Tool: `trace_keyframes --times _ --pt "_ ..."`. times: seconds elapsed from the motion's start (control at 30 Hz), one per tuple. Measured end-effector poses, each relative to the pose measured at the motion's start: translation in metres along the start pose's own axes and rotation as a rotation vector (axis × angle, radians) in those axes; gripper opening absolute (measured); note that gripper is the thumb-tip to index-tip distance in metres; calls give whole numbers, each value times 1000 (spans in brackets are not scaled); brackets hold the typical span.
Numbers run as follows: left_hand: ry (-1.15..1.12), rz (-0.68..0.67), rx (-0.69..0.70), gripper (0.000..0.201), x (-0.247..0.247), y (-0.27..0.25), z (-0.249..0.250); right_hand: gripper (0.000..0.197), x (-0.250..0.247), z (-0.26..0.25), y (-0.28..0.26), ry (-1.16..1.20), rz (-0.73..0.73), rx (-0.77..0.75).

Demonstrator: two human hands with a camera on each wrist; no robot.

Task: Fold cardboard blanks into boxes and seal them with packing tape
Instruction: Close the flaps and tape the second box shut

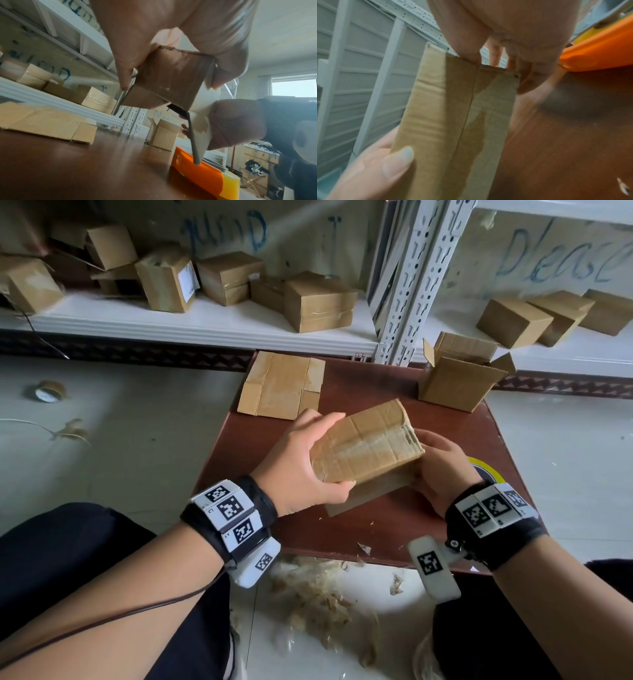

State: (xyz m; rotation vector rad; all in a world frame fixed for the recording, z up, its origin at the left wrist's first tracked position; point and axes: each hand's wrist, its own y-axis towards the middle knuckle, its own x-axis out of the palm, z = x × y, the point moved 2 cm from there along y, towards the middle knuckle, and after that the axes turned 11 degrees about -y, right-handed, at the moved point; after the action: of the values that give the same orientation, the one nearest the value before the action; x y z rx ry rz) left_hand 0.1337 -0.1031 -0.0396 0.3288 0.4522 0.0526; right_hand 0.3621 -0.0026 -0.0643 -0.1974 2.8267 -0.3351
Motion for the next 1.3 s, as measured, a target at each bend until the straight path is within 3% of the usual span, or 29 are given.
trace_keyframes --times 0.1,0.2,0.27,0.37,0.57,0.63,0.77,0.9,0.97,1.03,1.07,1.17,1.3 --pt "31 -31 -15 104 -6 6 4 20 -8 -16 -10 -211 249 -345" --pt "27 -25 -7 108 -12 13 8 24 -6 -32 -16 -304 276 -545" --pt "11 13 37 113 -15 18 11 30 -3 -37 -14 -221 225 -521" --pt "-69 173 106 136 -10 21 15 35 3 -45 -16 -103 177 -425" --pt "-436 418 -120 159 -1 29 24 47 9 -63 -19 20 257 -487" --pt "-535 426 -161 150 3 34 22 49 8 -62 -11 -36 298 -513" --pt "-790 568 -323 96 13 37 13 38 15 -55 -3 -73 339 -502" --pt "-341 762 -343 34 8 23 9 33 32 -48 -6 -126 227 -362" --pt "-251 695 -365 53 8 21 12 29 34 -50 -8 -38 153 -258" --pt "-158 587 -412 92 12 21 14 44 36 -50 -13 -74 123 -253" --pt "-136 555 -423 101 15 21 14 51 38 -49 -17 -146 127 -273" --pt "-84 536 -410 87 26 20 11 64 47 -39 -24 -299 165 -286" --pt "-96 528 -446 73 31 26 -2 60 46 -34 -13 -394 185 -230"
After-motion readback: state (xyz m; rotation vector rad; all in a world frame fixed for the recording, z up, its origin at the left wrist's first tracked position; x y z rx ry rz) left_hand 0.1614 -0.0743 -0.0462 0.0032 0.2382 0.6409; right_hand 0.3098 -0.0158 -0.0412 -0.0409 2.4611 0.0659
